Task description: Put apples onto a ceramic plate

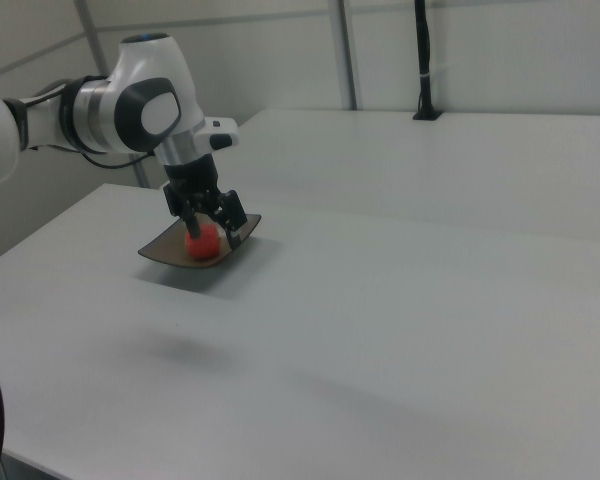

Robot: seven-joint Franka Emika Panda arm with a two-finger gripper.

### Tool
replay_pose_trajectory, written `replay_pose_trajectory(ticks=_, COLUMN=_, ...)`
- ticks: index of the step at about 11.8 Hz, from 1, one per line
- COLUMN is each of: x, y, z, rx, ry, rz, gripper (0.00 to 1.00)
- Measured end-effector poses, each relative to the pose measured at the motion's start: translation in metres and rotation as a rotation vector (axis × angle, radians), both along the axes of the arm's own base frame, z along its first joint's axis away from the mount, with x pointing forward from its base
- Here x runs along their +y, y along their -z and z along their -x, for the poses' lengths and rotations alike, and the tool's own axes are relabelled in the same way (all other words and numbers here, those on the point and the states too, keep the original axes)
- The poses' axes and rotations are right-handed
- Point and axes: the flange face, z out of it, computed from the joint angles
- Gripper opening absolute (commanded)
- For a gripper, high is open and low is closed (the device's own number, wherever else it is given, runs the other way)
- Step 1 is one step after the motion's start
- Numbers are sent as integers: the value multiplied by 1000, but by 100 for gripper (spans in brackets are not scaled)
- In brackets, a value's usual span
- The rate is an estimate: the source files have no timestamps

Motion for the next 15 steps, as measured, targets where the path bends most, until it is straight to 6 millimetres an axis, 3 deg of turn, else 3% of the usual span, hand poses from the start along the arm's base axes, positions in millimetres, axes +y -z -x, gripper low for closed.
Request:
replay_pose_trajectory(ticks=5, x=-28, y=-48, z=22, rx=-71, ry=41, rz=-12, gripper=100)
replay_pose_trajectory(ticks=9, x=-41, y=-51, z=22, rx=-68, ry=74, rz=-38, gripper=100)
replay_pose_trajectory(ticks=15, x=-43, y=-50, z=22, rx=-62, ry=77, rz=-38, gripper=100)
